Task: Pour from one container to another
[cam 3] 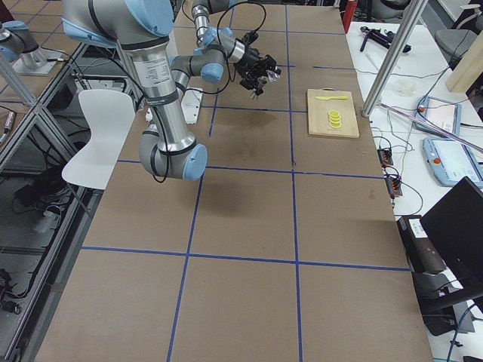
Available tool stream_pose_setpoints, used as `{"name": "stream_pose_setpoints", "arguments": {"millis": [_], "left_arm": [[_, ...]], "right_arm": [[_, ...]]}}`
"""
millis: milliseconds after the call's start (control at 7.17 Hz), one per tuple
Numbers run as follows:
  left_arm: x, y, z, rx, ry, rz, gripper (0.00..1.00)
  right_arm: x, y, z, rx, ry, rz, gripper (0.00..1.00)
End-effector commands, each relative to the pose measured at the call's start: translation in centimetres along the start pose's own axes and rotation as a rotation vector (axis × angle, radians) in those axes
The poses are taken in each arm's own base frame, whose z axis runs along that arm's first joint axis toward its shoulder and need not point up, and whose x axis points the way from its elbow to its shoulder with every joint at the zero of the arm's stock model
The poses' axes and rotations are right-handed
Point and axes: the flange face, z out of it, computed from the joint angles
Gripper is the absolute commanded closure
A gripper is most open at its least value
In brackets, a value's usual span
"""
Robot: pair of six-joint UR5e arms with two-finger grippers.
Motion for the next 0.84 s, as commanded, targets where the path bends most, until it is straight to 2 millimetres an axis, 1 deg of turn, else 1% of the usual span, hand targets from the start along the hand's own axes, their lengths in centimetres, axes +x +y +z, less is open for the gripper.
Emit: {"name": "stream_pose_setpoints", "arguments": {"millis": [0,140,279,419,558,698], "left_arm": [[-0.9,-0.2,-0.2,0.019,-0.002,-0.022,1.00],[-1.2,-0.4,-0.5,0.026,-0.004,-0.062,1.00],[-2.6,-0.2,-0.4,0.027,-0.029,-0.088,1.00],[-6.6,0.0,-1.6,0.030,-0.075,-0.078,1.00],[-9.6,-0.5,-2.7,0.045,-0.115,-0.073,1.00],[-11.8,-1.3,-3.7,0.070,-0.152,-0.070,1.00]], "right_arm": [[1.5,4.0,1.1,0.015,-0.045,0.213,1.00],[2.5,5.3,1.4,0.019,-0.055,0.247,1.00],[3.3,6.7,1.5,-0.001,-0.060,0.359,1.00],[5.1,8.7,1.7,-0.044,-0.110,0.442,1.00],[6.9,10.7,0.9,-0.073,-0.120,0.497,1.00],[7.1,11.2,0.6,-0.087,-0.134,0.568,1.00]]}}
